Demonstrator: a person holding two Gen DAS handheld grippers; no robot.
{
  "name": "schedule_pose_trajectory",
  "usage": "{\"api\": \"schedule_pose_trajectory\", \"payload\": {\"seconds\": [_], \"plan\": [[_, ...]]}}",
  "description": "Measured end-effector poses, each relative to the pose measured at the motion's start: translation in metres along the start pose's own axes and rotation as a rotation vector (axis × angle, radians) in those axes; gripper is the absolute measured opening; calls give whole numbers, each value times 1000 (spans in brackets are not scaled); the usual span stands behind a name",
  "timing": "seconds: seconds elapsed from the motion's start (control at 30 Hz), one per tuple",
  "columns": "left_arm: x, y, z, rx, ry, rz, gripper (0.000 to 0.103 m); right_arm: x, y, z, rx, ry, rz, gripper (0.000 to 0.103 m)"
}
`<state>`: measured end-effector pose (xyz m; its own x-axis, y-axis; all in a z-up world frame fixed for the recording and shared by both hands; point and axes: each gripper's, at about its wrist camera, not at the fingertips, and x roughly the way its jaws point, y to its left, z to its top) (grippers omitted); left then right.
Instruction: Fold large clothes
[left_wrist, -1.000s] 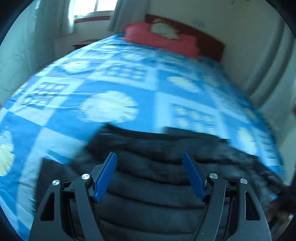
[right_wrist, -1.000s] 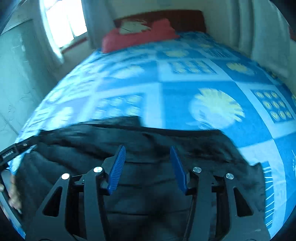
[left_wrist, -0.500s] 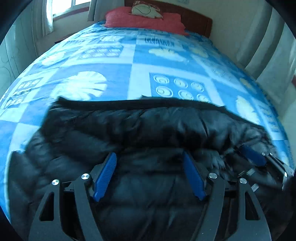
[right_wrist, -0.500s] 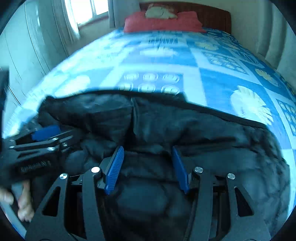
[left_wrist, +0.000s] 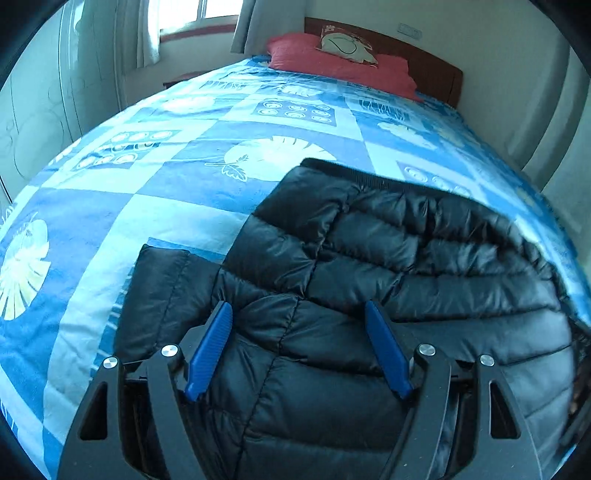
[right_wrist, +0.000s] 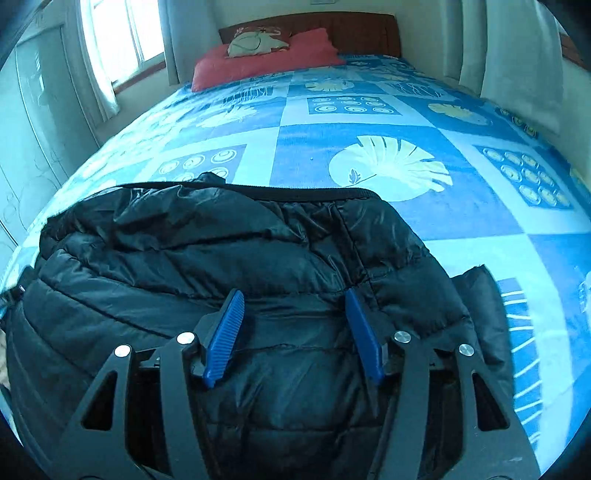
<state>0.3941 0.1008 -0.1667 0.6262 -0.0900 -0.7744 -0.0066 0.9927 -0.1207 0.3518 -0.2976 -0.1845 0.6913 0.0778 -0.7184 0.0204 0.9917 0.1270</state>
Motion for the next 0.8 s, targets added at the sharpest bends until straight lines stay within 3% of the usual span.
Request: {"api": "schedule_pose_trajectory", "payload": {"seconds": [0.23,0.3,0.47,0.67,0.8], "plan": [[-3,-1,3,36,21,36,74,-6,1,3,13,-8,2,57],[-14,-3,5,46,40,53,74,-18,4,6,7,0,-20,57],[-59,15,-10,-38,45,-6,74,-79,-3,-10,56,-48,-20,67],[-114,52,-66,-152,33,9,77,-133,-29,-68,142,-32,-44,69],[-137,80,-113,-282,34,-3,79,-151,-45,-106,205,-19,-76,72]]}}
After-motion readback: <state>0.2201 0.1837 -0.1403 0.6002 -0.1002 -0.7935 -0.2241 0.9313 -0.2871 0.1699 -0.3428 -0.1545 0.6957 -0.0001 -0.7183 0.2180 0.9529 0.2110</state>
